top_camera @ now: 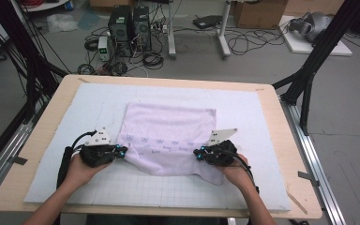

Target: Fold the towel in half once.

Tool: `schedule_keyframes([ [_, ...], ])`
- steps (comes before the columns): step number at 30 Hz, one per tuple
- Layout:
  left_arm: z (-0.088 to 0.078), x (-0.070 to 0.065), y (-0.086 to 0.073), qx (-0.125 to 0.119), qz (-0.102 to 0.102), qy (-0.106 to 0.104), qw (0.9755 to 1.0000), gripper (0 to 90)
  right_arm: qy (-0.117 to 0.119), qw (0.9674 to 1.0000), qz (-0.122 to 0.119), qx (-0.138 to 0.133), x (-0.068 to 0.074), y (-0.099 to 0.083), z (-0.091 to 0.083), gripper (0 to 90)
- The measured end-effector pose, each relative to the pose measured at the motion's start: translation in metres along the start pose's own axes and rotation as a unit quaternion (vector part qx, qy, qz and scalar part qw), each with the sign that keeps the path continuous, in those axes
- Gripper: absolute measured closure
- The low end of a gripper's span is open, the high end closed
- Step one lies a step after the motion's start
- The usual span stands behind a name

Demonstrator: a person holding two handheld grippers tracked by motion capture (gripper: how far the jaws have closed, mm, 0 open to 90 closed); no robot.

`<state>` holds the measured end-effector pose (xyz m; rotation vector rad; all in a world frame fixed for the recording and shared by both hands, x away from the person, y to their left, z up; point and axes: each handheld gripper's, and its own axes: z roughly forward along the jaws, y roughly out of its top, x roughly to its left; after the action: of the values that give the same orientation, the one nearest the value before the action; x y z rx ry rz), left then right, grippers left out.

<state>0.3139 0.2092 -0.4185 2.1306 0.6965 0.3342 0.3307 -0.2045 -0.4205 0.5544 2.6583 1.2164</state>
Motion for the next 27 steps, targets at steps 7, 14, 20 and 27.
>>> schedule_keyframes([
  [7, -0.002, 0.006, -0.005, 0.000, -0.008, 0.002, 1.0000, 77.7, -0.014, 0.9998, 0.015, 0.000, -0.009, -0.004, 0.006, 79.1],
  [14, -0.024, -0.011, -0.002, -0.028, 0.017, -0.012, 0.9994, 68.2, -0.004, 0.9996, -0.010, -0.025, 0.015, -0.008, -0.023, 73.5],
  [20, -0.008, -0.022, -0.011, 0.003, 0.040, -0.049, 0.9980, 68.8, 0.016, 0.9998, -0.012, -0.003, 0.022, -0.028, -0.017, 67.4],
  [27, 0.024, -0.021, -0.015, 0.024, 0.046, -0.042, 0.9978, 69.9, 0.030, 0.9994, -0.011, 0.011, 0.024, -0.035, -0.005, 68.6],
])
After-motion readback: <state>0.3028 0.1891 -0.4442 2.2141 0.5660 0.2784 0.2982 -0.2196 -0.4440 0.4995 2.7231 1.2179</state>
